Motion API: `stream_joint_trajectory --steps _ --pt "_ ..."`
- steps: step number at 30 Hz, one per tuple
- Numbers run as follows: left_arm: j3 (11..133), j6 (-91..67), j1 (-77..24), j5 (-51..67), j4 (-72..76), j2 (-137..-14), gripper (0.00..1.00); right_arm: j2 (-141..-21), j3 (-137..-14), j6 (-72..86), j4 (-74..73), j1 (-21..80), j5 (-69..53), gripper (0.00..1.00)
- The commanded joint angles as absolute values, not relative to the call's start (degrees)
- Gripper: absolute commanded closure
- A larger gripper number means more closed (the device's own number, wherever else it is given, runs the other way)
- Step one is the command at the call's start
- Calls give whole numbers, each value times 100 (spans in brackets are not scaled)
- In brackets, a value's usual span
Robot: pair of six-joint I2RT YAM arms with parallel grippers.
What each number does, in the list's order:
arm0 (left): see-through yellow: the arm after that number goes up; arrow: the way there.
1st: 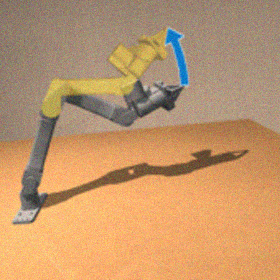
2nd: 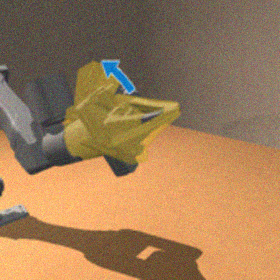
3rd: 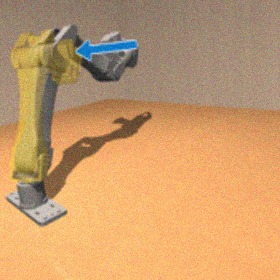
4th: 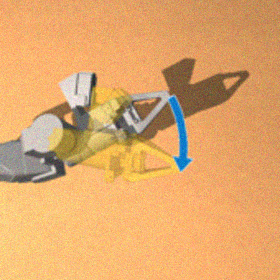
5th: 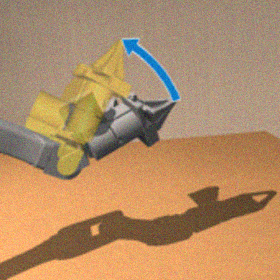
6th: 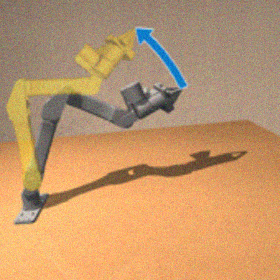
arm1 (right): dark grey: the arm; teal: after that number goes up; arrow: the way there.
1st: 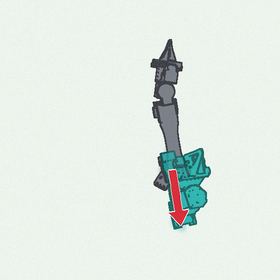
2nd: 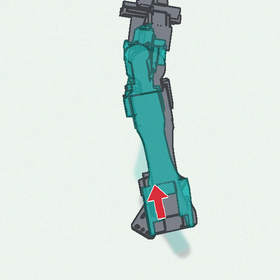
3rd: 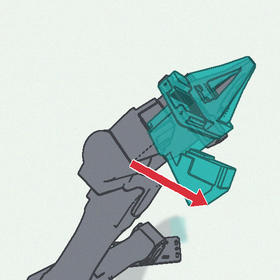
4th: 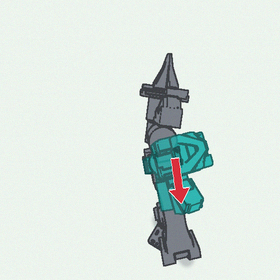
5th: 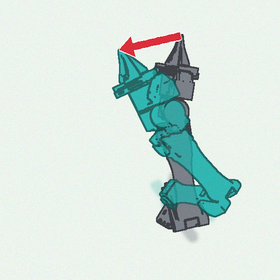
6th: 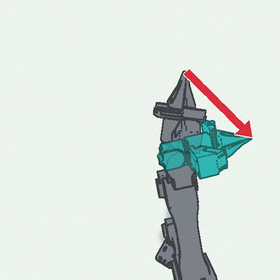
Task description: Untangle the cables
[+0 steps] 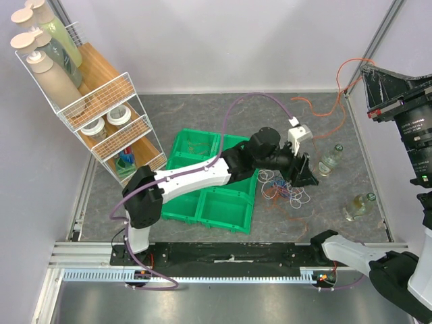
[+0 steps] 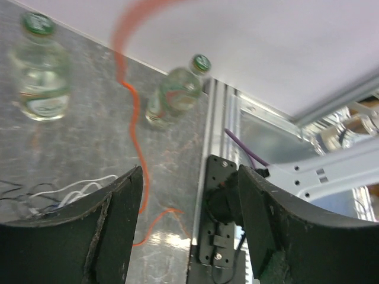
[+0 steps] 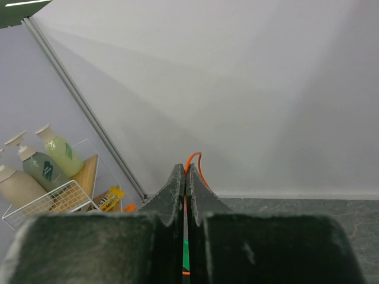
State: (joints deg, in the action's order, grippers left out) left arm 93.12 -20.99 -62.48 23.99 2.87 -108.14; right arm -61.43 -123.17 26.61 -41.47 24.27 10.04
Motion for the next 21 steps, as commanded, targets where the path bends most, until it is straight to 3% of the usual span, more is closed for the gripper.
stream_joint_trajectory --steps 1,13,15,17,19,20,21 --pt "9124 -2575 -6407 3155 1247 -10881 28 -6205 -12472 2751 -4140 2461 896 100" --pt "9439 -2171 -6495 2329 712 -11557 42 -6152 -12401 2918 -4227 2452 844 100" --pt "9474 -2153 -6495 2268 642 -11610 53 -6144 -12375 2944 -4236 2452 844 100" --pt "9544 -2066 -6495 2224 520 -11593 77 -6126 -12340 2918 -4254 2461 844 100" --pt "9711 -1864 -6487 2023 134 -11479 91 -6074 -12235 2778 -4306 2452 940 100" --pt "9851 -1733 -6495 1891 -147 -11392 98 -6021 -12113 2664 -4350 2461 1027 100" --pt "10061 -1601 -6486 1750 -480 -11304 98 -5951 -11946 2541 -4429 2461 1220 100"
